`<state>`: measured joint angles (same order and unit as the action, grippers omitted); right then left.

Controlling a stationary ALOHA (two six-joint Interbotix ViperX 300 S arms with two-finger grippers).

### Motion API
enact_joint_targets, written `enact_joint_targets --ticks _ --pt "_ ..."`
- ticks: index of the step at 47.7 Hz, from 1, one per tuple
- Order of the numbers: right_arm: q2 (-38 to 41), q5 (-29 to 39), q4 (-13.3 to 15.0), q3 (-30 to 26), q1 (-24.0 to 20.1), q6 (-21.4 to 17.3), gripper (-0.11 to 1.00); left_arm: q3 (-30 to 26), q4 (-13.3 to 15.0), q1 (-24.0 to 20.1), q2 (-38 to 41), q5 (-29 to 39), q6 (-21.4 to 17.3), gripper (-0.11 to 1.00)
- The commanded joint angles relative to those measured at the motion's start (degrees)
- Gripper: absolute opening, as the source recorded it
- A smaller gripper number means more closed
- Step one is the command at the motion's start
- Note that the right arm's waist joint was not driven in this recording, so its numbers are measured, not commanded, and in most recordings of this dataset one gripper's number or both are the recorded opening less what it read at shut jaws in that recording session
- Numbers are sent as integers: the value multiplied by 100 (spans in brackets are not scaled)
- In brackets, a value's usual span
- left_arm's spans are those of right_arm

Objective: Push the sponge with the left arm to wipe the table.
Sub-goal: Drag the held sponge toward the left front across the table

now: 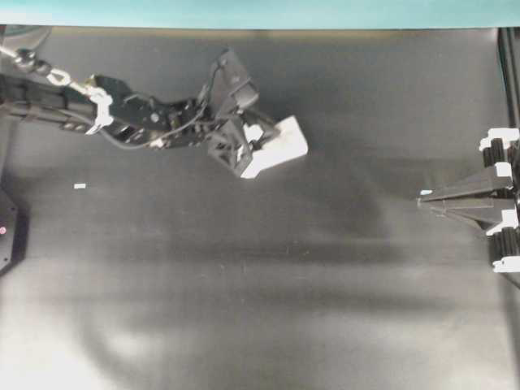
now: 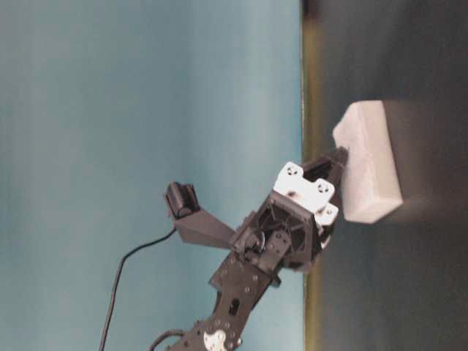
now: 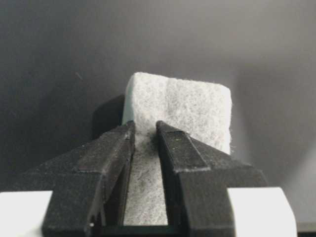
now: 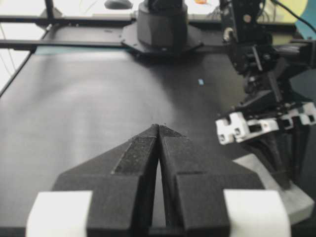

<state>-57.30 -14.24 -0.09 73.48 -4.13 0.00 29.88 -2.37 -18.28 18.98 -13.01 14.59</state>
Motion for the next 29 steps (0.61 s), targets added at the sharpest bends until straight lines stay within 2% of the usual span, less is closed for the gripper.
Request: enact_joint_targets --ticks 1,17,29 --pt "18 -35 0 -35 0 -35 -1 167 -18 167 -193 -18 53 17" --pt "-62 -26 0 -18 0 0 -1 879 -9 404 -721 0 571 17" --pt "-114 -26 -9 0 0 9 -1 1389 -18 738 -984 -18 703 17"
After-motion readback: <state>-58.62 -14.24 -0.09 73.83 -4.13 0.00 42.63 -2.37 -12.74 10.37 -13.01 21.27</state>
